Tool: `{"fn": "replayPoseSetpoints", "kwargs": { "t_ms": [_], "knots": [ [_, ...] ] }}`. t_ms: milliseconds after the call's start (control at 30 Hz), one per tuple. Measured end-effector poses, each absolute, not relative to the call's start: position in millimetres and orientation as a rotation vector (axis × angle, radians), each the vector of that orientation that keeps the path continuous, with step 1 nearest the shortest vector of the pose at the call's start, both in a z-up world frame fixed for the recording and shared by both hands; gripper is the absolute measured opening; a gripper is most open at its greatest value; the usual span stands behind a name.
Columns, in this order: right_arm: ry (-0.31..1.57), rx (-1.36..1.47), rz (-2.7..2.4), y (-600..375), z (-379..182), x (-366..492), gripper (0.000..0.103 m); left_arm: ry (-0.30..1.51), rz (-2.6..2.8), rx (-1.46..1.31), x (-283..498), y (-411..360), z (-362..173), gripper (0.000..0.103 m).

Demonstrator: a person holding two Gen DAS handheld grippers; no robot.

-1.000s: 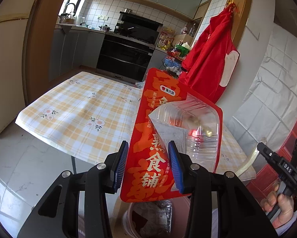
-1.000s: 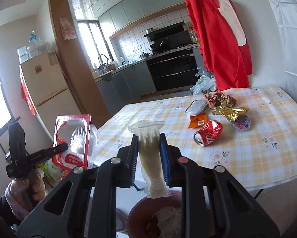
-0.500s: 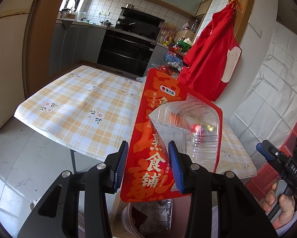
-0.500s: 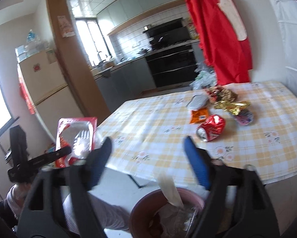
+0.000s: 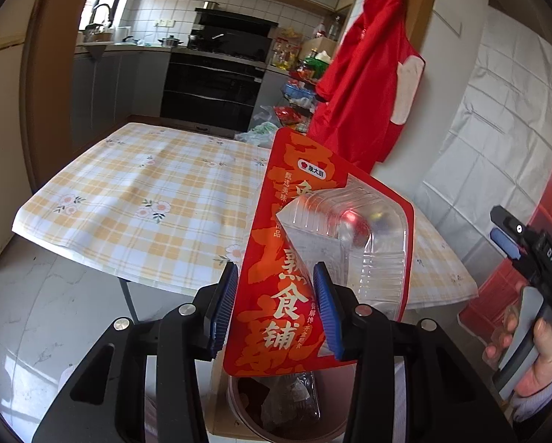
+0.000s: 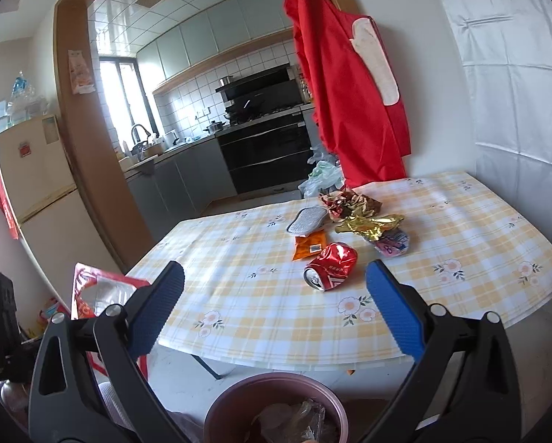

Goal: Collect trash
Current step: 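Drop the fork into the bin with the right gripper while the left lowers the box in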

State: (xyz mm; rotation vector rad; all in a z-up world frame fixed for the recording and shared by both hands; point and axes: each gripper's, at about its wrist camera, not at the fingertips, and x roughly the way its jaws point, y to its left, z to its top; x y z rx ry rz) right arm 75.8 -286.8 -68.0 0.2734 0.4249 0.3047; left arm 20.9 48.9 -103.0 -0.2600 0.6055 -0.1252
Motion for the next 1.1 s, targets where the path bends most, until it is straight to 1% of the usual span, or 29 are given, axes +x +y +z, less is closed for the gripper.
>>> {"fn": "replayPoseSetpoints", "kwargs": {
  "t_ms": [567, 600, 667, 700, 733, 767, 833, 900, 1100],
  "knots": [
    [0.440, 0.278, 0.287, -294.7, -73.1, 76.9, 0.097, 0.663, -0.263, -0.197, 34.4, 0.9, -117.5, 0.046],
    [0.438, 0.278, 0.286, -294.8, -72.9, 76.5, 0.097, 0.667, -0.284, -0.192, 35.3, -2.0, -118.5, 0.050],
    [0.438, 0.276, 0.286, -294.6, -72.8, 76.4, 0.097, 0.663, -0.287, -0.179, 35.4, -5.2, -119.5, 0.064],
    [0.440, 0.275, 0.285, -294.5, -72.9, 76.4, 0.097, 0.656, -0.283, -0.181, 34.8, -4.2, -119.2, 0.076],
    [0.442, 0.275, 0.285, -294.2, -72.9, 76.2, 0.097, 0.647, -0.277, -0.186, 33.7, -2.8, -118.3, 0.081],
    [0.445, 0.274, 0.286, -293.9, -73.2, 76.5, 0.097, 0.632, -0.265, -0.190, 32.4, 0.3, -116.8, 0.082],
    [0.454, 0.272, 0.287, -293.5, -74.6, 77.4, 0.097, 0.615, -0.234, -0.185, 31.2, 4.2, -114.1, 0.089],
    [0.458, 0.269, 0.288, -292.7, -75.8, 77.5, 0.097, 0.598, -0.204, -0.181, 29.3, 9.3, -111.4, 0.092],
    [0.465, 0.260, 0.289, -290.5, -77.2, 77.1, 0.097, 0.594, -0.125, -0.187, 27.7, 24.7, -113.7, 0.096]
  ]
}}
